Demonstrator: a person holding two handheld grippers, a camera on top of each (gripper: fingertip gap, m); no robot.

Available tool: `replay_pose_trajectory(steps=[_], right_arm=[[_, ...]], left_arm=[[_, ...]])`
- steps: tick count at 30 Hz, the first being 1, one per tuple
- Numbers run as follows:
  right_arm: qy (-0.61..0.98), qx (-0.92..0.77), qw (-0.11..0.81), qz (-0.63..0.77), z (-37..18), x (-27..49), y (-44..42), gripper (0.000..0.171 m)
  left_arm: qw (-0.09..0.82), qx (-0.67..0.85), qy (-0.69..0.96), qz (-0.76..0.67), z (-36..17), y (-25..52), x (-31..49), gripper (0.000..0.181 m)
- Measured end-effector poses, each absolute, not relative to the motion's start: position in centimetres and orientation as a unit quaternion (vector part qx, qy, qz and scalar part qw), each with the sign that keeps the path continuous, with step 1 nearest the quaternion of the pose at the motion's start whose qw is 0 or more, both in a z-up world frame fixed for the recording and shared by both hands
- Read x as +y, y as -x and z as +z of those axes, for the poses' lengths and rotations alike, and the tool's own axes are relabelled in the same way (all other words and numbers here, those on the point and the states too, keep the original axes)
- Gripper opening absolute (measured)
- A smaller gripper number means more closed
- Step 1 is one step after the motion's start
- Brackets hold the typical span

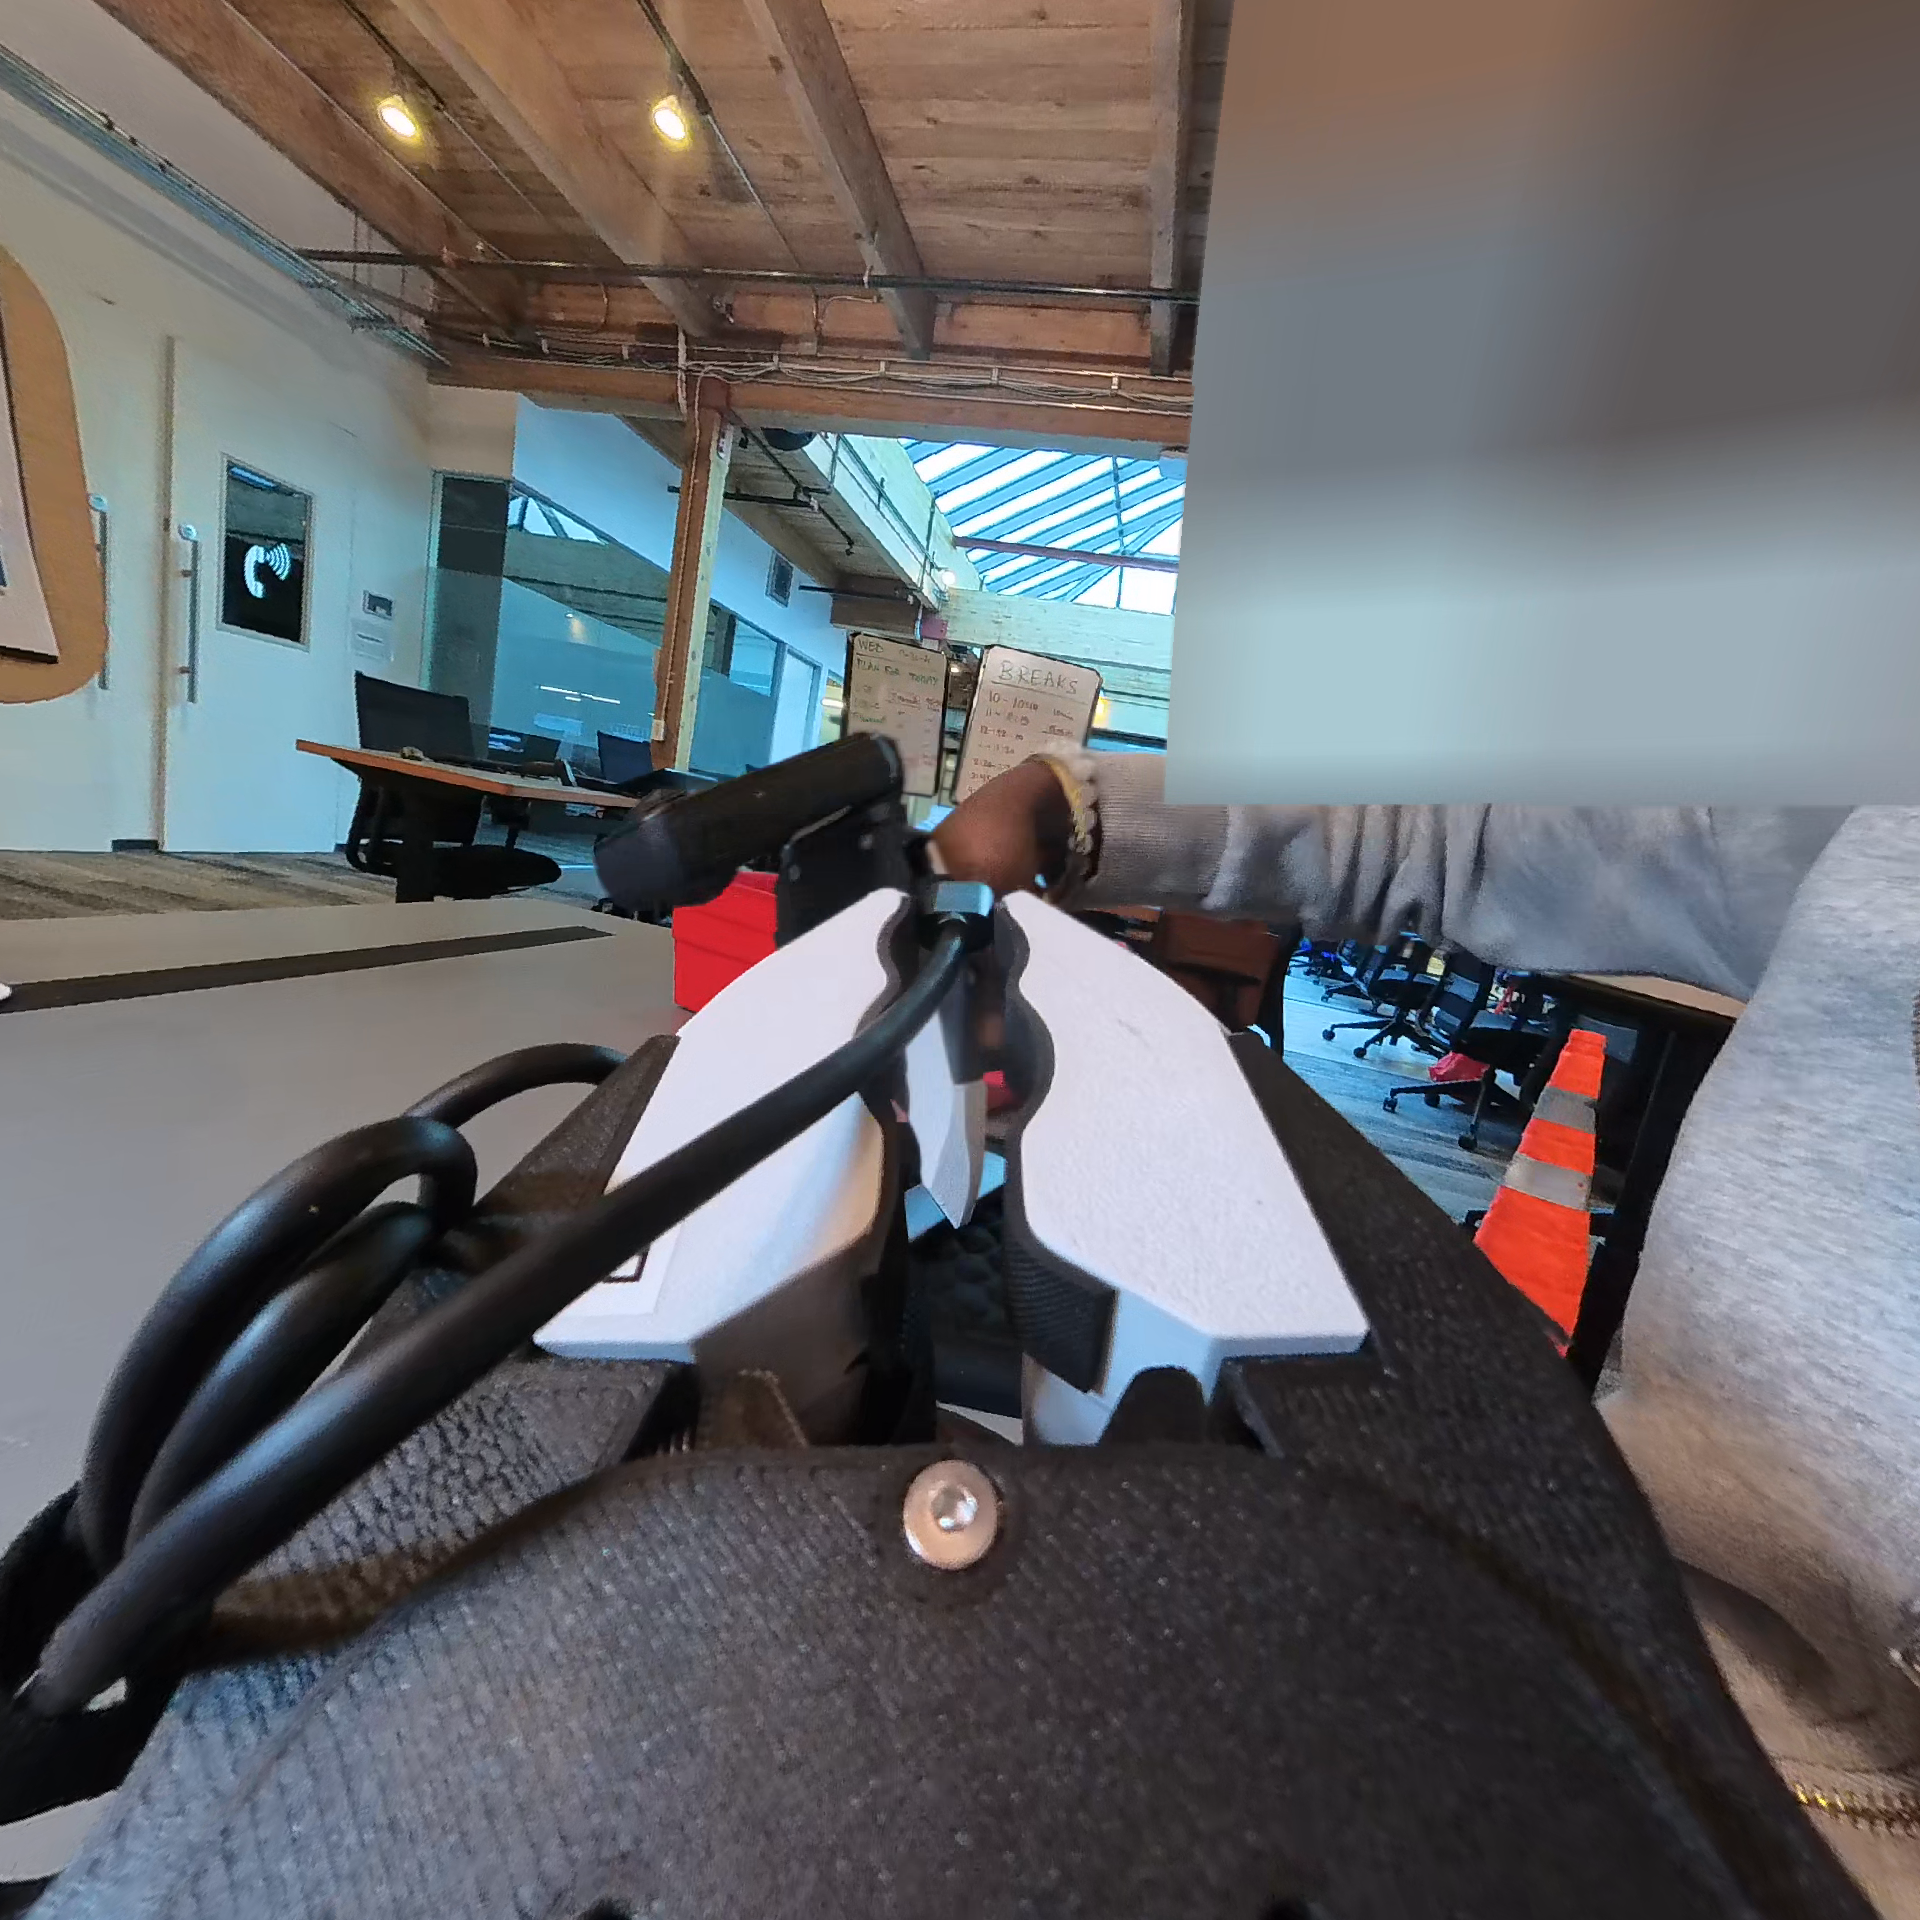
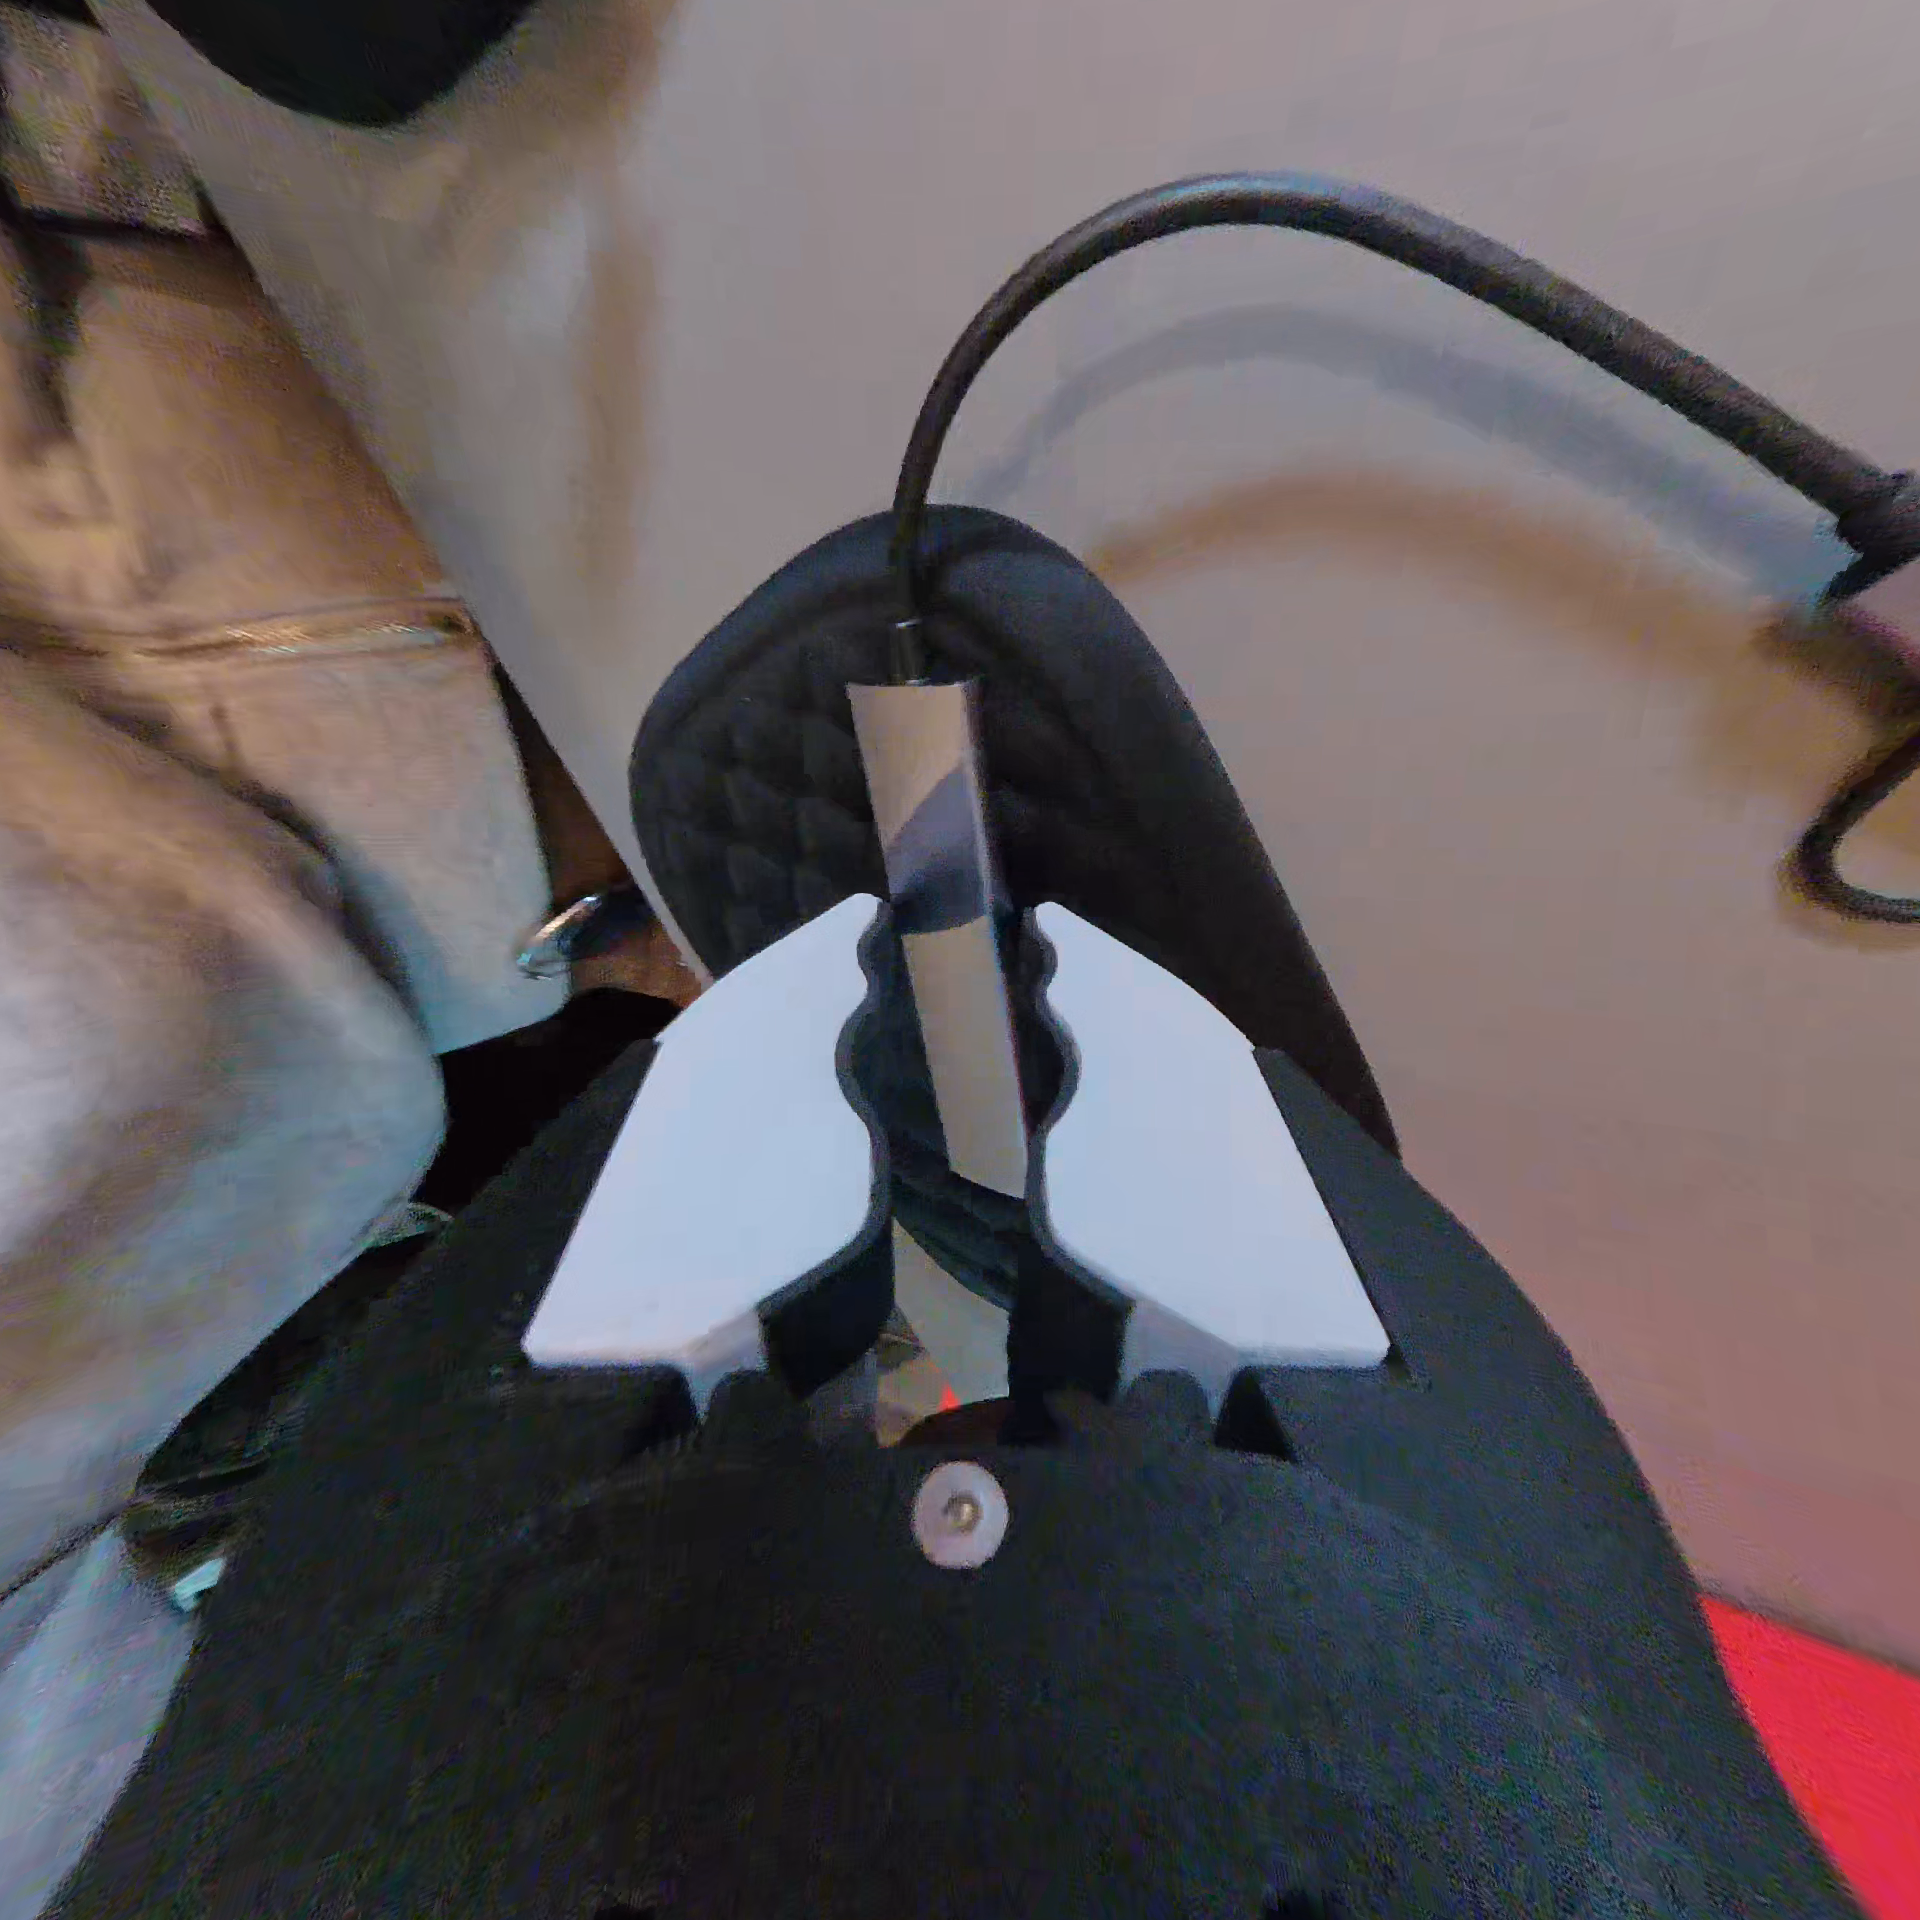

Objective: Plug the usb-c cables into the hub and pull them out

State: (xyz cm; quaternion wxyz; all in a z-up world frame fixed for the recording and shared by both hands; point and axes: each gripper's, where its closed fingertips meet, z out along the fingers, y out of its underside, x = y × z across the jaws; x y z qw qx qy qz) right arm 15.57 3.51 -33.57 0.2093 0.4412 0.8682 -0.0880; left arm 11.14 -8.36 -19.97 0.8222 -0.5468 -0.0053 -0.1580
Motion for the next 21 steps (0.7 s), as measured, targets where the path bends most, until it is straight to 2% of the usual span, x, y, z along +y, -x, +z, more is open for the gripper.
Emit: replay_pose_trajectory(steps=[3,6,8,10,11,15,17,21], right_arm=[[-0.454,0.841,0.259,-0.137,-33.9,3.2,-15.5,0.021],[-0.448,0.863,0.187,-0.139,-34.1,3.3,-15.5,0.020],[-0.426,0.898,0.040,-0.100,-33.9,4.0,-14.6,0.019],[-0.334,0.922,-0.196,0.030,-32.5,6.3,-12.9,0.019],[-0.278,0.915,-0.277,0.091,-31.9,6.7,-12.7,0.019],[-0.182,0.875,-0.421,0.153,-32.8,5.3,-13.8,0.019],[-0.183,0.867,-0.445,0.130,-32.8,4.7,-14.5,0.018],[-0.252,0.889,-0.378,0.057,-33.2,3.9,-15.5,0.014]], left_arm=[[0.822,-0.005,0.548,-0.157,-20.0,-11.1,-8.3,0.014],[0.822,-0.006,0.547,-0.159,-20.0,-11.1,-8.4,0.014],[0.823,-0.007,0.545,-0.160,-19.9,-11.1,-8.4,0.014],[0.824,-0.007,0.544,-0.160,-19.9,-11.0,-8.4,0.014],[0.824,-0.007,0.544,-0.159,-19.9,-11.1,-8.4,0.014],[0.825,-0.005,0.544,-0.153,-19.9,-11.1,-8.5,0.015],[0.825,-0.003,0.546,-0.148,-19.9,-11.2,-8.4,0.014],[0.823,-0.001,0.549,-0.146,-20.0,-11.3,-8.3,0.014]])
